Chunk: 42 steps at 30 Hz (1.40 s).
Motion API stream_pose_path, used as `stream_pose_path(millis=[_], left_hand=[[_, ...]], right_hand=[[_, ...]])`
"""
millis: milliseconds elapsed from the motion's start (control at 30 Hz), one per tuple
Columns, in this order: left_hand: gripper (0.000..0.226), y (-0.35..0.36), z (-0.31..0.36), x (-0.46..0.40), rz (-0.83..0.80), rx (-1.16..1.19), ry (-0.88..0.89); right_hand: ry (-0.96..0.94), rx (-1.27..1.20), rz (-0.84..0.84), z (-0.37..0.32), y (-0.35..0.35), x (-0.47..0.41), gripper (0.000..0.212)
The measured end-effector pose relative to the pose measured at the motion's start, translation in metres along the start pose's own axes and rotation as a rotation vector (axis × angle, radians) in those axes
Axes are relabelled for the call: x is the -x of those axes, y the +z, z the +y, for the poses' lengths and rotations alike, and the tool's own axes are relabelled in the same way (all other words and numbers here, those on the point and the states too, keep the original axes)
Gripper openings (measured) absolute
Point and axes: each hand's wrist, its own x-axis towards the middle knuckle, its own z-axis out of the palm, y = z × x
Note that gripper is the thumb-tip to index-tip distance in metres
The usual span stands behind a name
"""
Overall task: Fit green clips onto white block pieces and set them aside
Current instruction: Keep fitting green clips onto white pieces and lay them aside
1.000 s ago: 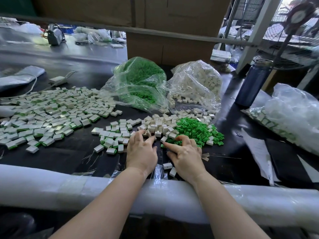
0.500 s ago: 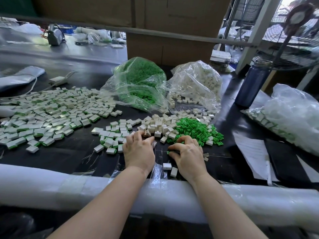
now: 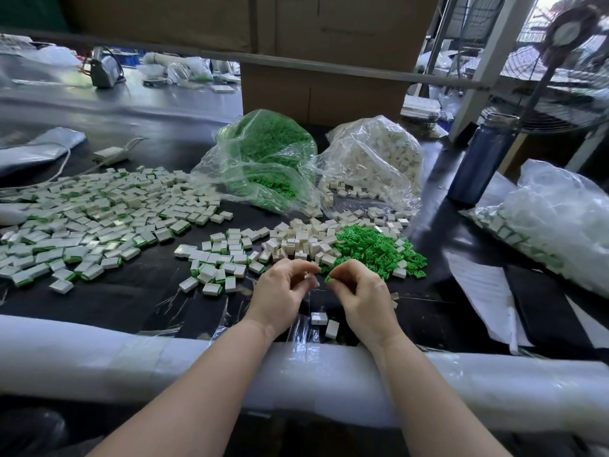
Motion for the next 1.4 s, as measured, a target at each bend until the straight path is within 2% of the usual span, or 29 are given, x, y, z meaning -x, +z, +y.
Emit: stream_pose_path(millis=[100, 267, 400, 700, 1000, 1167, 1400], left_hand=[[0.024, -0.0015, -0.0012, -0.0012, -0.048, 0.196, -0.085], [0.018, -0.002, -0.0008, -0.0021, -0.098, 0.273, -0.121], [0.01, -0.0033, -0.0001, -0.0018, -0.09, 0.326, -0.127], [0.004, -0.0029, 0.0001, -0.0016, -0.099, 0.326, -0.122], [0.013, -0.0021, -0.0016, -0.0014, -0.13, 0.262, -0.105], [0.016, -0.002, -0.0004, -0.0011, -0.148, 0.282, -0.114], [0.021, -0.0018, 0.0017, 0.0, -0.143, 0.25, -0.11]], right_hand=[[0.031, -0.165, -0.006, -0.0014, -0.0021, -0.0003, 0.015], [0.048, -0.291, 0.011, -0.0029, -0.0052, 0.0013, 0.023], [0.062, -0.317, 0.044, -0.0036, -0.0064, 0.0011, 0.02], [0.068, -0.263, -0.001, -0.0045, -0.0046, 0.0018, 0.004], [0.093, -0.256, -0.04, -0.0035, -0.0043, 0.0016, 0.006], [0.098, -0.305, -0.04, -0.0034, -0.0041, 0.002, 0.016], [0.119, -0.346, -0.087, -0.005, -0.0061, 0.0022, 0.013]])
